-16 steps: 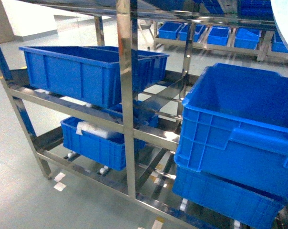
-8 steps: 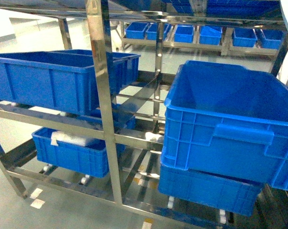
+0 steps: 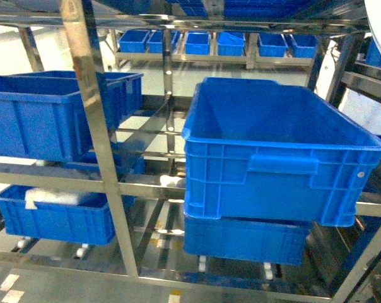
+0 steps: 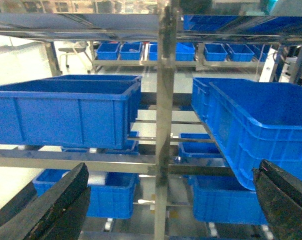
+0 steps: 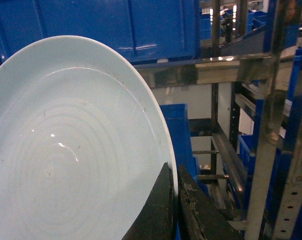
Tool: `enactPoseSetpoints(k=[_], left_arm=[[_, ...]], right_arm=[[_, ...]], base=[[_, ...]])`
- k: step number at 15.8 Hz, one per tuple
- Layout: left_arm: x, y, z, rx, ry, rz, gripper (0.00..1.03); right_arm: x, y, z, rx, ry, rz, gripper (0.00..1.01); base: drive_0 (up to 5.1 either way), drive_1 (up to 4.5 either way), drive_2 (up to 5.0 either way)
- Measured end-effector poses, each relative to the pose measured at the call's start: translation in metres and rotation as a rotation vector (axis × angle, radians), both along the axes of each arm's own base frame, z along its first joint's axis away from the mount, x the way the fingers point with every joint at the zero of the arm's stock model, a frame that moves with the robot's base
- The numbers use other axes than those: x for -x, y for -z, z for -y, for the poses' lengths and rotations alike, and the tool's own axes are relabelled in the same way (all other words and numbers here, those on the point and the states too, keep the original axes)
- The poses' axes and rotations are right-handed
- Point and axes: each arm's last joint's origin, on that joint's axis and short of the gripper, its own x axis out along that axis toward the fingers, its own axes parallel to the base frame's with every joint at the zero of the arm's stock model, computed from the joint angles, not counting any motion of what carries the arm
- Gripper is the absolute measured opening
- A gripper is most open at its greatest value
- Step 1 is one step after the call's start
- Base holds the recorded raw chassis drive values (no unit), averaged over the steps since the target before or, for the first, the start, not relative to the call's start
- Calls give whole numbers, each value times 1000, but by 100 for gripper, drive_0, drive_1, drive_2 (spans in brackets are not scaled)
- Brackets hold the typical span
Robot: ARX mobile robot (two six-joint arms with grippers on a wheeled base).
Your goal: Place blue tray on left shelf second layer neatly
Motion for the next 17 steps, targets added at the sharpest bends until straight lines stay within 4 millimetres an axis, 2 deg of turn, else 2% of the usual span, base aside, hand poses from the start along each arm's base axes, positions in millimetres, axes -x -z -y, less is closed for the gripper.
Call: enactPoseSetpoints(k=[6,17], left_arm=[[0,0,0,0,2,0,98],[0,0,0,0,2,1,98]], right_arm=[[1,-1,0,0,-1,5,2],[1,0,0,0,-3,3,2]], base=[[-27,-27,-27],[117,117,117]])
